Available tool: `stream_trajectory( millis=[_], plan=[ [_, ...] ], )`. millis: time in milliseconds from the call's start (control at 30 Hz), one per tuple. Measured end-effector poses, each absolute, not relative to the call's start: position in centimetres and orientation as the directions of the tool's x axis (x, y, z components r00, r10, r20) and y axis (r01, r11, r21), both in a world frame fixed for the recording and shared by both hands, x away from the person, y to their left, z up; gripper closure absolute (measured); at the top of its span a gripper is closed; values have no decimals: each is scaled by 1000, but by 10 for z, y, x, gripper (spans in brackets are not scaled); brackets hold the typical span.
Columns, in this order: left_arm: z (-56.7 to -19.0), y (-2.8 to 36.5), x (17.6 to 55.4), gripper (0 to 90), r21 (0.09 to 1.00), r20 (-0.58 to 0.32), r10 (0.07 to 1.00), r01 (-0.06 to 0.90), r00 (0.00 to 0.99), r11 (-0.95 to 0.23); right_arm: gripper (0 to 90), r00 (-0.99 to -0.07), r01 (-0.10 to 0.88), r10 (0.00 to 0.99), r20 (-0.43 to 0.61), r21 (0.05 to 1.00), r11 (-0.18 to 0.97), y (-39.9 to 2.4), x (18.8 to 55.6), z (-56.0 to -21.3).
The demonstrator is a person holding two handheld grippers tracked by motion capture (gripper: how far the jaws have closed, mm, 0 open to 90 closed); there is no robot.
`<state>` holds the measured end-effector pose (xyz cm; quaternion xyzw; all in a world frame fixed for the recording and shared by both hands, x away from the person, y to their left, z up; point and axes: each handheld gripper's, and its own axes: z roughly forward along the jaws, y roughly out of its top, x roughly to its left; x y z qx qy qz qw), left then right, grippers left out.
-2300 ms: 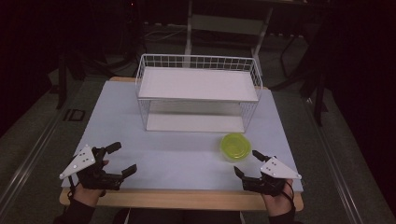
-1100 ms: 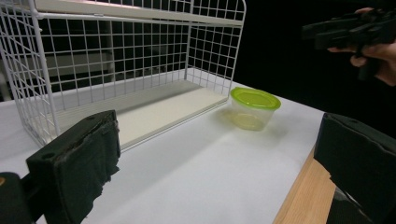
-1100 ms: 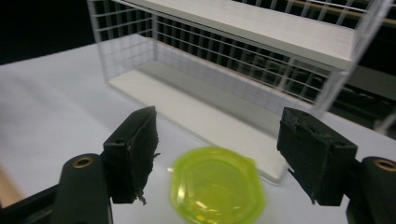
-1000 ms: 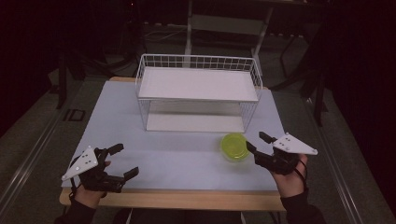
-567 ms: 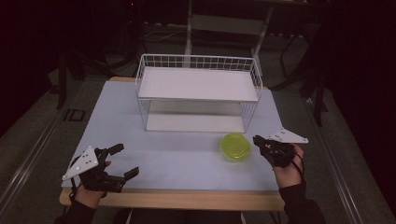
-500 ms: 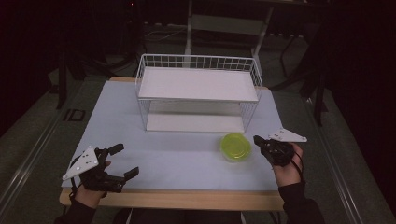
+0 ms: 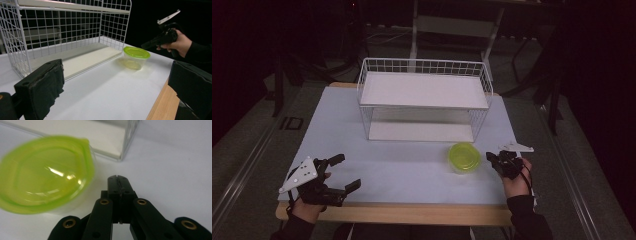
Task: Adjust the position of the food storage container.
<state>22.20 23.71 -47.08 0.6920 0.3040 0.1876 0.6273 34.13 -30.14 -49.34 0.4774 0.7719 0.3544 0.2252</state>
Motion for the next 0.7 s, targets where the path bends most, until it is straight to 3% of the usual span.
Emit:
stream_trajectory(
  millis=[700],
  plan=[
    [-470,236,221,14,984,-117,648,178,752,-30,900,-539,632,840,61,689,355,-270,348,-521]
  ],
)
